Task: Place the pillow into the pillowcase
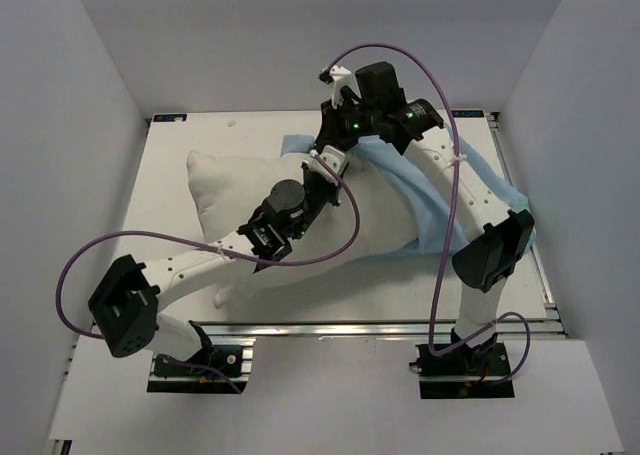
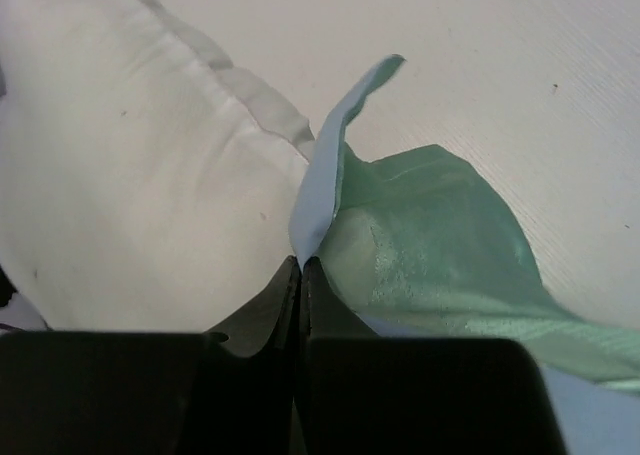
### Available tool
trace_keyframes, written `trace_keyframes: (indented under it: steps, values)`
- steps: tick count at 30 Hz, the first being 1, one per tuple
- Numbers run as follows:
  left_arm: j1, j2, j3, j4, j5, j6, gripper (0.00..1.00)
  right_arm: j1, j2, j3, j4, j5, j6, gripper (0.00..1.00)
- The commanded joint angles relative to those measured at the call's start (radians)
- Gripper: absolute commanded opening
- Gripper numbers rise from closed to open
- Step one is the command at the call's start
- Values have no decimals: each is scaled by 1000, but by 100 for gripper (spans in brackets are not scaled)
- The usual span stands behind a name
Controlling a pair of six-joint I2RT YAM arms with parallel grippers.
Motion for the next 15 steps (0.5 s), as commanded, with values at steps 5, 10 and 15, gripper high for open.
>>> trace_keyframes:
  steps: [5,10,15]
  values:
    - [-5,104,201,226,-237,6,0,26,-24,-49,170,-34,312,0]
    - [12,156,199,163,-340,-52,0,26,76,-1,114,61,296,0]
    - [99,215,182,79,-345,-201,0,17,184,101,40,115,231,33]
